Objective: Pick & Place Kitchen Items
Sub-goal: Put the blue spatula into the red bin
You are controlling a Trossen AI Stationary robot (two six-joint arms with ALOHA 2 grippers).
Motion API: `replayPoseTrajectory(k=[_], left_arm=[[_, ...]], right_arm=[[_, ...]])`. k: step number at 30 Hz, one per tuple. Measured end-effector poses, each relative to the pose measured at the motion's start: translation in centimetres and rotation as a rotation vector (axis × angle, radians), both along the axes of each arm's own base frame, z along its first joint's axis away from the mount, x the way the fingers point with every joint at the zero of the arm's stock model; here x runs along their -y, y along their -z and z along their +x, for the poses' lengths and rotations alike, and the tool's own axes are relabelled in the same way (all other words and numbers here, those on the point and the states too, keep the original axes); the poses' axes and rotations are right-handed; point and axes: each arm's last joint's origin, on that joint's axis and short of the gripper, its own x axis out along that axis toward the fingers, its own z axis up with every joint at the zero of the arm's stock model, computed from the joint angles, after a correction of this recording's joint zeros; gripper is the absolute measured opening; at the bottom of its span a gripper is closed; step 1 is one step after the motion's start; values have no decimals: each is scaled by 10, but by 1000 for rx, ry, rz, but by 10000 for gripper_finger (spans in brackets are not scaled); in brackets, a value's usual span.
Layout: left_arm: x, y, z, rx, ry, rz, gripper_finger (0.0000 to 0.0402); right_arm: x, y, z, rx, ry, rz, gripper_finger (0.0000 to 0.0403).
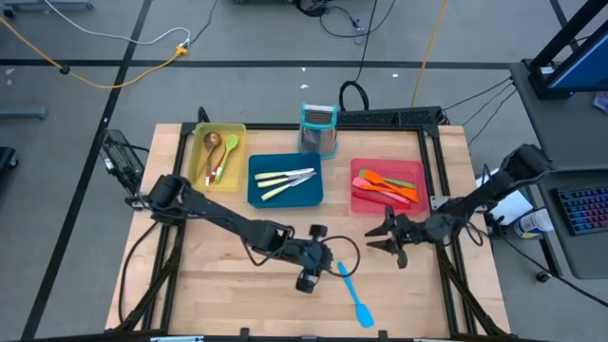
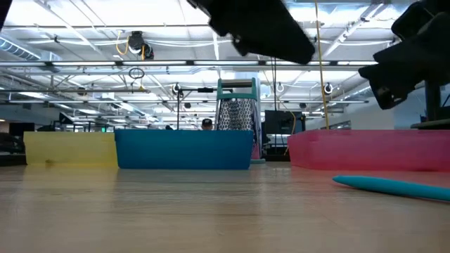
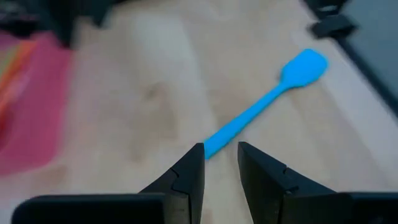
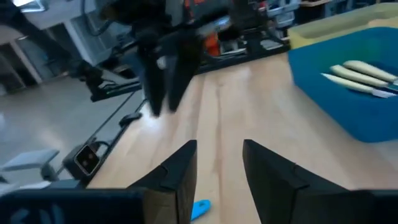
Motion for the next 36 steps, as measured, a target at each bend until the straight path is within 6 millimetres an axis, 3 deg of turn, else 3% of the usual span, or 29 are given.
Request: replayPoseTrajectory(k=[8, 13, 21, 25, 36], left_arm=[[-3, 40, 25, 33, 131, -79, 113], [-3, 53, 34, 62, 200, -144, 164], [-6, 88, 41, 49, 251, -60, 230], [-12, 107, 46, 40, 241, -48, 228], [-43, 130, 55, -28, 249, -159, 188]], right_arm=[[-16, -6, 13, -3, -25, -13, 121], [-27, -15, 25, 19, -43, -26, 120], [-34, -16, 29, 10, -53, -27, 119], [-34, -15, 30, 4, -52, -23, 119], [-35, -11, 31, -17, -49, -9, 117]])
